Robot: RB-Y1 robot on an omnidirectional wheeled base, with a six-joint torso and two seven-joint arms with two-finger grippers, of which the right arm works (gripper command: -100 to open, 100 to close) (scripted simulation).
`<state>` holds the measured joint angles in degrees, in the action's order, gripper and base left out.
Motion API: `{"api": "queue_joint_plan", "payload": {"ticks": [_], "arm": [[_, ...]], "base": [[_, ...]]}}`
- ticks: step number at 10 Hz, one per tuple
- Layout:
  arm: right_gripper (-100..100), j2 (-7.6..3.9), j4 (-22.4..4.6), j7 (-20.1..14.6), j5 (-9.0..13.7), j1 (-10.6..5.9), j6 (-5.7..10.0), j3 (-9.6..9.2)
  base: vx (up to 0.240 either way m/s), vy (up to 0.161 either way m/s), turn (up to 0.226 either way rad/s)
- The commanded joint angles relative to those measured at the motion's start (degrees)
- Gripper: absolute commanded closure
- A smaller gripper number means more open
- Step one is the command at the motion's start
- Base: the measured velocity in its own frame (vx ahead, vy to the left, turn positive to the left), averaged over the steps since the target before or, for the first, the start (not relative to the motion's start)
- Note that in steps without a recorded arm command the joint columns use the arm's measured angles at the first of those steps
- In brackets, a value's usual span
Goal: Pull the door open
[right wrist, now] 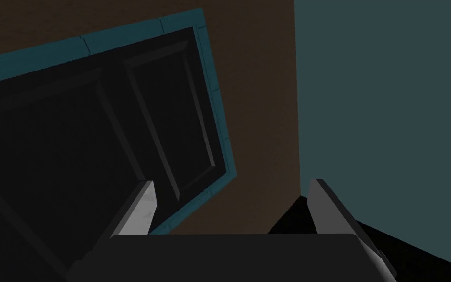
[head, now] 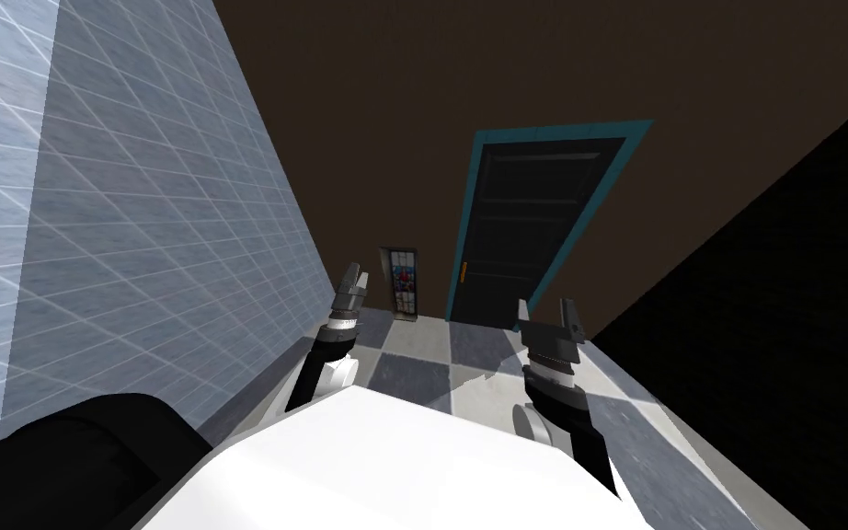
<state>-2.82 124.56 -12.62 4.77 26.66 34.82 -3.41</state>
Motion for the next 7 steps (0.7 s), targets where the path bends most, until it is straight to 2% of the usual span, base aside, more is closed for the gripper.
{"api": "queue_joint_plan", "payload": {"ticks": [1,4,7], "arm": [[-100,-0.54,-1.6,-1.3,1.6,-0.21,0.75,-0.32],[-100,-1.7,-5.7,-4.4,5.8,-0.89,2.43,-1.4],[-100,-2.43,-8.6,-6.5,8.8,-1.35,3.6,-2.16]], "base": [[0.125,-0.017,0.088],[0.121,-0.021,0.142],[0.117,-0.029,0.111]]}}
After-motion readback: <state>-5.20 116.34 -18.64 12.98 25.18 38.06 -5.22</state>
